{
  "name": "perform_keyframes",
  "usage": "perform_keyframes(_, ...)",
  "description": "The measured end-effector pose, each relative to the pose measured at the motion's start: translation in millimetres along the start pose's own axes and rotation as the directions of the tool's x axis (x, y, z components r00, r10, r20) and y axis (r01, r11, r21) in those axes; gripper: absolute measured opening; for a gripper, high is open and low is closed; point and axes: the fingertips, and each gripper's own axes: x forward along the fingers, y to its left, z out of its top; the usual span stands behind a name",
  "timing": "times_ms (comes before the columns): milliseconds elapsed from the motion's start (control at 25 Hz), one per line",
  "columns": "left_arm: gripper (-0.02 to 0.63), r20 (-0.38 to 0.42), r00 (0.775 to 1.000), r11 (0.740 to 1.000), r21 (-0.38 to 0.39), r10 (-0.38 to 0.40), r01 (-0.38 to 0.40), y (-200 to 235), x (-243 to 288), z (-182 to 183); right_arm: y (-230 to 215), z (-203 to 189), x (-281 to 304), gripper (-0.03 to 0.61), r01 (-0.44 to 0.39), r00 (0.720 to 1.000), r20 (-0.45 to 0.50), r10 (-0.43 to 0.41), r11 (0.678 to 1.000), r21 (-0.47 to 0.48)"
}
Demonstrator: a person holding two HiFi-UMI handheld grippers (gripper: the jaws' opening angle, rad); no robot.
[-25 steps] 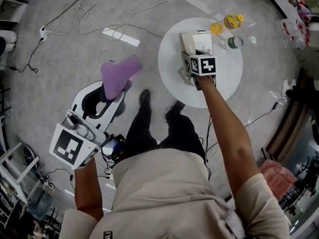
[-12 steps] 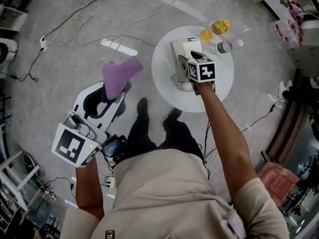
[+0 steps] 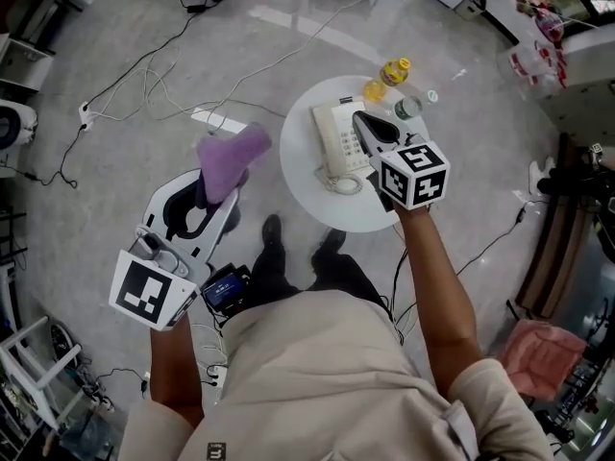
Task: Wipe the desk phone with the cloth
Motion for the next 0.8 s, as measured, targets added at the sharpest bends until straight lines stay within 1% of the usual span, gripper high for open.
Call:
perform_keyframes(120,0.095,0.002,1.000,0.999,0.037,0.012,-0.012,-14,-1,9,16,28,-39,-0.008,-0.038,0.996,0.077,0.043,0.998,-0.055)
perform_keyframes(240,0.095,0.002,1.000,0.998,0.067,0.020,-0.020,-22,-3,17,32,57,-75,-0.008,-0.060,0.987,0.144,0.074,0.993,-0.100)
perform_keyframes(320,0.095,-0.013,1.000,0.997,0.075,0.018,-0.017,-20,-5,23,45,80,-94,-0.009,-0.074,0.981,0.167,0.096,0.989,-0.131)
perform_keyframes(440,0.095,-0.013,1.000,0.996,0.084,0.011,-0.010,-22,-6,35,64,106,-122,-0.009,-0.092,0.974,0.187,0.124,0.981,-0.170)
perform_keyframes(560,0.095,-0.037,0.999,0.996,0.087,-0.003,0.006,-30,-7,37,76,121,-149,-0.009,-0.095,0.969,0.209,0.136,0.977,-0.192)
perform_keyframes(680,0.095,-0.003,1.000,0.994,0.113,-0.013,0.013,-35,-2,49,81,125,-168,-0.011,-0.081,0.966,0.227,0.126,0.977,-0.199)
perform_keyframes(800,0.095,-0.033,0.999,0.994,0.105,-0.034,0.037,-43,-2,46,80,124,-183,-0.011,-0.061,0.965,0.237,0.108,0.978,-0.198)
